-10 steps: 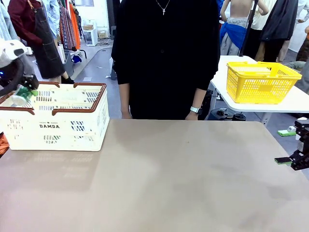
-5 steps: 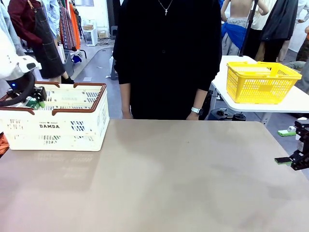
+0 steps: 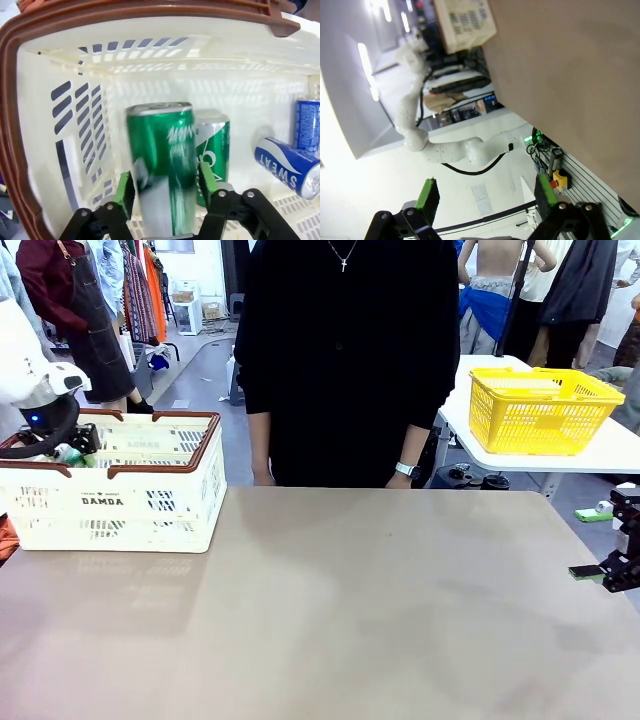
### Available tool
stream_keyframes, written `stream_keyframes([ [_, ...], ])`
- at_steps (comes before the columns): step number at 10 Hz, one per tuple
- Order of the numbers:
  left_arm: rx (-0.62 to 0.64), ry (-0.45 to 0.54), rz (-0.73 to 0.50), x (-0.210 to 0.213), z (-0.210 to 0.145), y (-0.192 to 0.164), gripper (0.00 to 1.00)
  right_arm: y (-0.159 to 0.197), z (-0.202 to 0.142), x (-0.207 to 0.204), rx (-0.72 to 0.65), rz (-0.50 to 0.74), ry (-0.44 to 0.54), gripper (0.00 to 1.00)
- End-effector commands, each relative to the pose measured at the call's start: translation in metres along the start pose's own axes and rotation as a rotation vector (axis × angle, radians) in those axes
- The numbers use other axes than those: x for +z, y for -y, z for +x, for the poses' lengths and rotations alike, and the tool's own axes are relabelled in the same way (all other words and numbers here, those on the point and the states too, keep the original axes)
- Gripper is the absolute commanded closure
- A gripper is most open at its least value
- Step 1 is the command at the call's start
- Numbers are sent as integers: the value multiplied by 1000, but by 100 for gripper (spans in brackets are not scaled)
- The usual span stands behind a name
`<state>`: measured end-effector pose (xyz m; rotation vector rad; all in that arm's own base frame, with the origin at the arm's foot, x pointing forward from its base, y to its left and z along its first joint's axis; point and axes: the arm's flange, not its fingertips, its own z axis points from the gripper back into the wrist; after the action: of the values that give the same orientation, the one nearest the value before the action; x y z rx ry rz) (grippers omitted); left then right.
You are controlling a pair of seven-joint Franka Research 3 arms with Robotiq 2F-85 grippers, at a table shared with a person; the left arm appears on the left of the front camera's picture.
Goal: Place the drinks into the Shopping basket.
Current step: Pick up one drink and place it into the Shopping basket.
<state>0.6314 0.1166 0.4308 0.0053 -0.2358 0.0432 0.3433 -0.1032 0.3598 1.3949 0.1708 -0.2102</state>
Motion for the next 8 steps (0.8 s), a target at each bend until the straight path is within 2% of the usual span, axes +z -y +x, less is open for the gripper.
stream_keyframes([
  [1,15,-7,35,7,4,2,0,-4,-3,0,-18,-18,2,0],
  [5,16,27,9,23,-3,0,0,-4,-3,0,-18,-18,2,0],
  [8,40,-19,-164,90,-37,-4,0,-4,-3,0,-18,-18,2,0],
])
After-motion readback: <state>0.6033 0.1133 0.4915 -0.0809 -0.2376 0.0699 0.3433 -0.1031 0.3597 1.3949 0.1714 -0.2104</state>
